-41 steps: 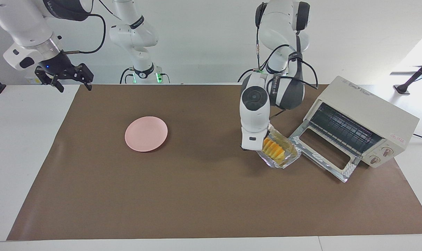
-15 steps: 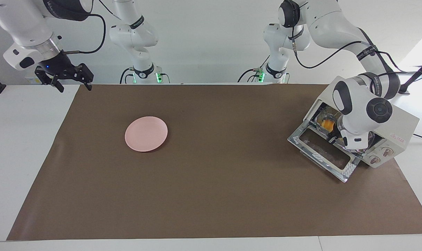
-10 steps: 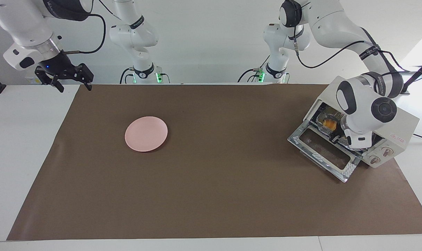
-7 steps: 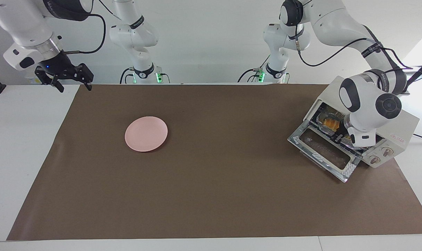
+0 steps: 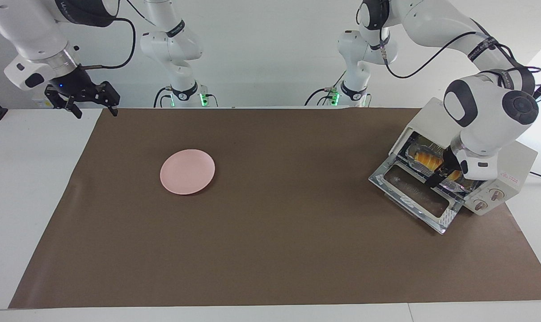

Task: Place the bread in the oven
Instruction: 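Release the tray inside the oven and withdraw the left gripper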

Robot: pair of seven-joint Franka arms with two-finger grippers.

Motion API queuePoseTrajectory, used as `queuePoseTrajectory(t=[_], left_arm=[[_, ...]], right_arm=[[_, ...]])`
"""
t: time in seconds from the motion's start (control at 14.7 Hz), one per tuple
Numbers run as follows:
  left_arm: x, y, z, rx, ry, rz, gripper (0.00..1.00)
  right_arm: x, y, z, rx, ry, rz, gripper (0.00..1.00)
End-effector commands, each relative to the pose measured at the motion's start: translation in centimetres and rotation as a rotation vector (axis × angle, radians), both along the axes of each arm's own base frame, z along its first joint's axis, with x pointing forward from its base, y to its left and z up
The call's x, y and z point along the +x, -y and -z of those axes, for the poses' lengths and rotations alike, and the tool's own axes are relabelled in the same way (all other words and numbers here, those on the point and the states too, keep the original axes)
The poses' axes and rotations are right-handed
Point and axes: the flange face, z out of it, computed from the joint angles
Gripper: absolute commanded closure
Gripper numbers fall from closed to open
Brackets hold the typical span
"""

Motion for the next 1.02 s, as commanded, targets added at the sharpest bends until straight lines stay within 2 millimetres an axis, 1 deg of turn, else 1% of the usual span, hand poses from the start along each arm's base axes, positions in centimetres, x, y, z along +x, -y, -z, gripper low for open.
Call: queuePoseTrajectory(t=[0.0,0.2,0.27,0.34,0.41,0.54,0.61,0.75,0.82,0.88,0.95], left_arm=[[-0.4,-1.6,-2.1,-0.051,0.038,0.165,0.00],[-1.5,-6.8,-4.5,-0.087,0.075,0.383,0.00],[-2.1,-7.9,-5.3,-0.098,0.083,0.436,0.00],[-2.7,-8.6,-6.4,-0.109,0.088,0.473,0.00],[-3.5,-8.9,-7.6,-0.121,0.098,0.487,0.00],[-5.4,-9.0,-9.9,-0.161,0.094,0.493,0.00],[-5.8,-8.8,-10.4,-0.168,0.099,0.490,0.00],[-5.6,-7.8,-11.5,-0.169,0.128,0.504,0.00],[-5.4,-6.2,-11.8,-0.164,0.126,0.526,0.00],[-5.6,-5.5,-11.8,-0.167,0.115,0.510,0.00],[-5.6,-5.1,-11.6,-0.170,0.100,0.500,0.00]], right_arm=[[-0.8,-0.1,-0.1,0.009,-0.001,0.005,0.00],[-0.8,-0.1,-0.1,0.009,-0.001,0.005,0.00],[-0.8,-0.1,-0.1,0.009,-0.001,0.004,0.00],[-0.8,-0.1,-0.1,0.009,-0.001,0.005,0.00],[-0.8,-0.1,-0.1,0.009,-0.001,0.005,0.00],[-0.8,-0.1,-0.1,0.009,-0.001,0.005,0.00],[-0.8,-0.1,-0.1,0.009,-0.001,0.005,0.00],[-0.8,-0.1,-0.1,0.009,-0.001,0.004,0.00],[-0.8,-0.1,-0.1,0.009,-0.001,0.004,0.00],[-0.8,-0.1,-0.1,0.009,-0.001,0.005,0.00],[-0.8,-0.1,-0.1,0.009,-0.001,0.005,0.00]])
